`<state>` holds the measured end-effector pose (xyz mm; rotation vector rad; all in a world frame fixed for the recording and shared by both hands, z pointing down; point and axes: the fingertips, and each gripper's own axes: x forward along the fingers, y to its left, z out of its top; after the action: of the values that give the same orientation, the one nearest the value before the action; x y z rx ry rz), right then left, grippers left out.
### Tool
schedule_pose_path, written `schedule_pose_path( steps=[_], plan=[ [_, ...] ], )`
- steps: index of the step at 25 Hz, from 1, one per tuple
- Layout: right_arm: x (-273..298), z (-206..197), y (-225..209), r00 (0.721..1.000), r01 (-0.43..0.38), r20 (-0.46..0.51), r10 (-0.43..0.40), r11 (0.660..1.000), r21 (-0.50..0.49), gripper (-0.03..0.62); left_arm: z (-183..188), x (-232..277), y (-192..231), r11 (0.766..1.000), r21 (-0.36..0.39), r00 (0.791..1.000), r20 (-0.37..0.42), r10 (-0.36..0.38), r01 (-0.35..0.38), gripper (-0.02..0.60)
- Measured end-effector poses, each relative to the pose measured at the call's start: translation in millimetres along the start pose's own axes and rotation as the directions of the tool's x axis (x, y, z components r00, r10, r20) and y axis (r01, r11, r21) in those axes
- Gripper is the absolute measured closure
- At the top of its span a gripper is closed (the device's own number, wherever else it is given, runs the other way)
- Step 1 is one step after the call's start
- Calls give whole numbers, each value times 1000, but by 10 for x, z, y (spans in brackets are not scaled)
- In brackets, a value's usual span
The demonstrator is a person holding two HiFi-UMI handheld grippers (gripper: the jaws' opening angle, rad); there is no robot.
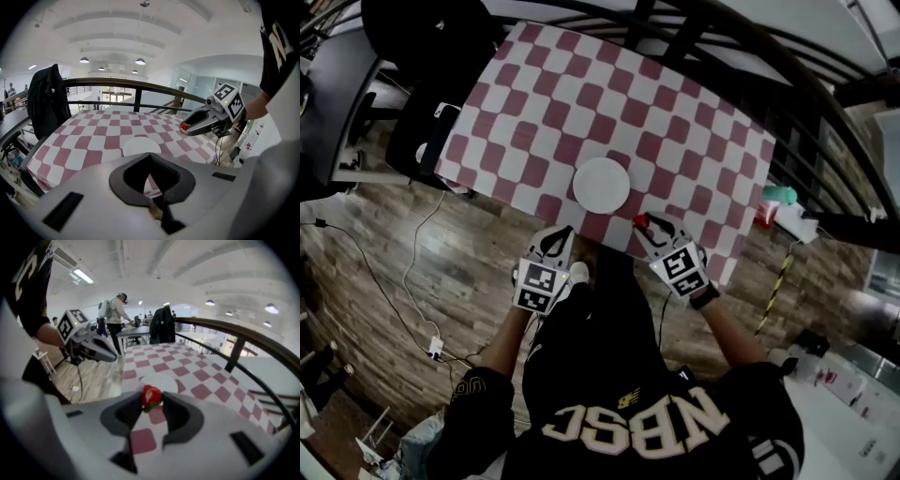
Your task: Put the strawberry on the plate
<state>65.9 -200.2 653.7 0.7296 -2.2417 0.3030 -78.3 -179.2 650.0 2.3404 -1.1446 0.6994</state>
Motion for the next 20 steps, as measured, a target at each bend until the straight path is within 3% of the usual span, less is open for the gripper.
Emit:
schedule_pose_path(
  steps=[6,13,20],
  plan=[
    [377,-57,-2,989,-140,-75,131,983,-116,451,-252,286,59,996,78,994,-106,-28,36,572],
    [796,-60,-9,966,-247,-136,220,938,-242,451,-415,529,61,997,70,987,-158,-34,46,572],
    [1165,-37,-74,954,-292,-167,251,908,-300,451,-487,702,17,997,47,984,-170,-51,60,572]
  ],
)
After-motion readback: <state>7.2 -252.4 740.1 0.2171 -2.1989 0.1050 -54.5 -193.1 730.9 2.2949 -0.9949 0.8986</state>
